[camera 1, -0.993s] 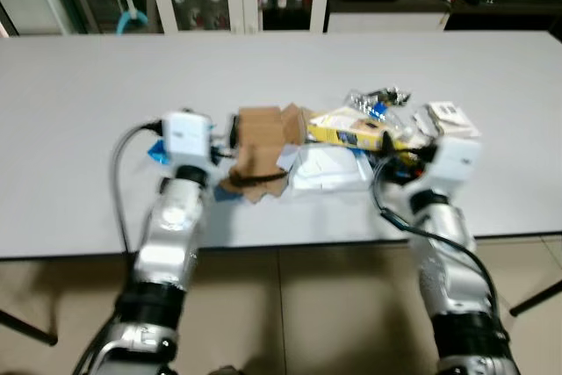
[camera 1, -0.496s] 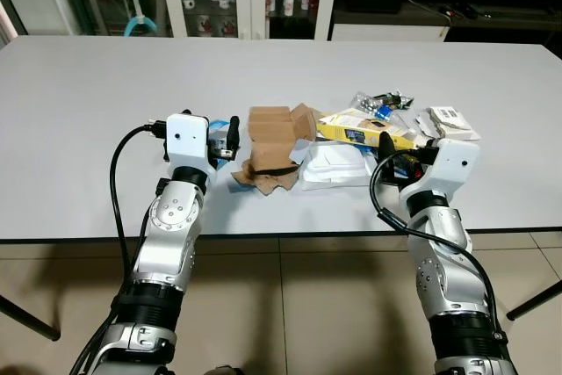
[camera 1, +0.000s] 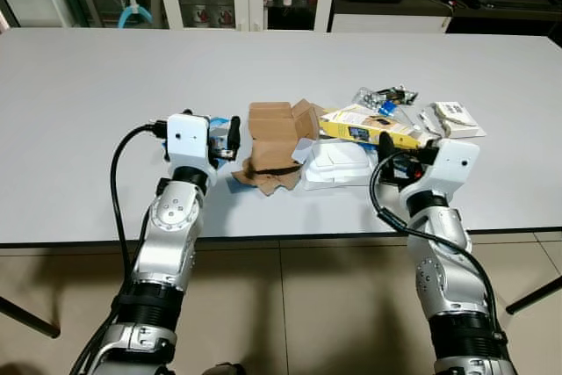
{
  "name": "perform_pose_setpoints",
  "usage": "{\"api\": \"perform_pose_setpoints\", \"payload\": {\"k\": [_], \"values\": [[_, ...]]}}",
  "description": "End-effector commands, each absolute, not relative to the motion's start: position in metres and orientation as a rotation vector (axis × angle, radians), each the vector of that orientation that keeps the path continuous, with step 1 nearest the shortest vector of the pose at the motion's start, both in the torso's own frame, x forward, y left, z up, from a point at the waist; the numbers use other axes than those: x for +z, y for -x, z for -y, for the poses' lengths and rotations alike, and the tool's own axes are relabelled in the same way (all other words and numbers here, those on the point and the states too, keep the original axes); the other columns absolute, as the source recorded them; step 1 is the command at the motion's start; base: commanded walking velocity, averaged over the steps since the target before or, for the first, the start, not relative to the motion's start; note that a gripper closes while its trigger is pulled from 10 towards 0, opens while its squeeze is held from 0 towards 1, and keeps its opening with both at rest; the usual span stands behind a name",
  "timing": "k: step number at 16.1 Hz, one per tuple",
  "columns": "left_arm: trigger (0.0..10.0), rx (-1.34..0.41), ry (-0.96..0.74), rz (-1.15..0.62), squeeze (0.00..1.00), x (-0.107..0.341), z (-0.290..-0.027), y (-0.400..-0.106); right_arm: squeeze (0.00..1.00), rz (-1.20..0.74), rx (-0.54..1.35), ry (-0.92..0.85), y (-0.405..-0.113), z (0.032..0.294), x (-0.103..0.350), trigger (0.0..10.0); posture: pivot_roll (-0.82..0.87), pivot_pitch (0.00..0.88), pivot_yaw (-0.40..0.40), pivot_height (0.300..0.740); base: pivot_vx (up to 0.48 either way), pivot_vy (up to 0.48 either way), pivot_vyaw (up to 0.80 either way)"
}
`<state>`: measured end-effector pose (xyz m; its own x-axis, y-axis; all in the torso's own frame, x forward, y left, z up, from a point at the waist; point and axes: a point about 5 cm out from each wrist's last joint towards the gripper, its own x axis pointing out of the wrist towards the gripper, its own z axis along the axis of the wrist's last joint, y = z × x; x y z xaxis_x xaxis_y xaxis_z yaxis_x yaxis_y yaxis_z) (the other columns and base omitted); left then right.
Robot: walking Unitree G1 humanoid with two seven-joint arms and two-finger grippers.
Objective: Picking trash to rubbish bin
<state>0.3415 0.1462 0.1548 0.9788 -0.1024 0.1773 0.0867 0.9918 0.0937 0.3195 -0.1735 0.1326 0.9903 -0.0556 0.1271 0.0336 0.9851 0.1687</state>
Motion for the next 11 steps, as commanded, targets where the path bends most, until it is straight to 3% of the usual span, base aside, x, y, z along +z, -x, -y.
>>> {"api": "perform_pose_setpoints", "payload": {"k": [1,11], "values": [[10.0,-0.105,-0.074,0.193,0.0,0.1571,-0.1444,-0.3427,0.0,0.131,-0.051,-0.17,-0.321,0.1748,0.1332,10.0,0.0,0.054,-0.009,0.74,0.0,0.0,0.0],[10.0,-0.096,-0.09,0.195,0.0,0.1579,-0.1477,-0.3435,0.0,0.135,-0.055,-0.172,-0.3228,0.1757,0.1348,10.0,0.01,0.063,-0.011,0.74,0.0,0.0,0.0]]}}
